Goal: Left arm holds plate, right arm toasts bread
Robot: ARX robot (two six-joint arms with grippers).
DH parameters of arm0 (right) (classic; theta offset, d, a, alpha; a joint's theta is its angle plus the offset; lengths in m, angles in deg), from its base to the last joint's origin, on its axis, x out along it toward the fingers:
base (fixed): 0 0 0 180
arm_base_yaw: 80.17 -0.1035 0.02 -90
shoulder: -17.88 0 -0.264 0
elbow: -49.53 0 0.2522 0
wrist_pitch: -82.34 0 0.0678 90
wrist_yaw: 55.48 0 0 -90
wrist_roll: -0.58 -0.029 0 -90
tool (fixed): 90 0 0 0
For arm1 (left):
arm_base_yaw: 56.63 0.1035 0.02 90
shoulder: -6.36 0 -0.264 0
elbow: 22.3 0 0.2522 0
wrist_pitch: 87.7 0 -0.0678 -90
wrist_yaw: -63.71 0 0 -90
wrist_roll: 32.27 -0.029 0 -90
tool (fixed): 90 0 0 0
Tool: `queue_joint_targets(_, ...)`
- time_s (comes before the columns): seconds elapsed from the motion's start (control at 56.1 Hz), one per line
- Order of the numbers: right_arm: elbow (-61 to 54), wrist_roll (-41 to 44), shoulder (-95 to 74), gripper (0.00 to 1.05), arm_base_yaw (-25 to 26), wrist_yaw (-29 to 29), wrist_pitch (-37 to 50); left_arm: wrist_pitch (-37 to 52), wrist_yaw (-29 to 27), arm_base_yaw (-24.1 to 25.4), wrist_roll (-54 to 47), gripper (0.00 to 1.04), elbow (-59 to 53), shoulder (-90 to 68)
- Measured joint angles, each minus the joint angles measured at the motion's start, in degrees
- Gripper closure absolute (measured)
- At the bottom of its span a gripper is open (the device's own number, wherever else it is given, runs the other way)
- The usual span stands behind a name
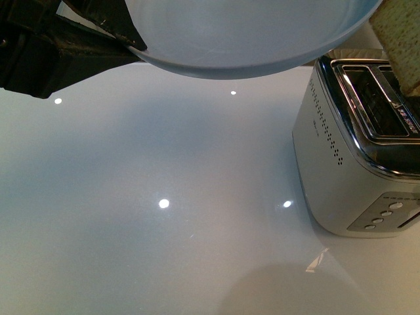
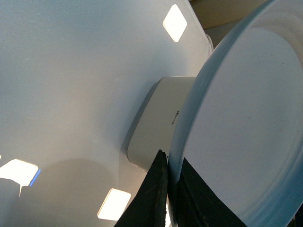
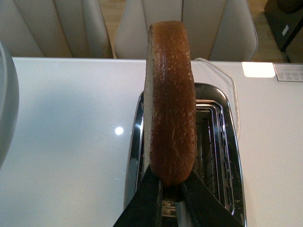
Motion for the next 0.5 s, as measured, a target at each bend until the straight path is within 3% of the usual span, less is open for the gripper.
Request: queue_joint_targets(0.499,-2.6,0.8,-6.2,1.02,-0.5,2.6,4.0,0.0,0.0,0.0,0.0,1.02,0.0,0.0)
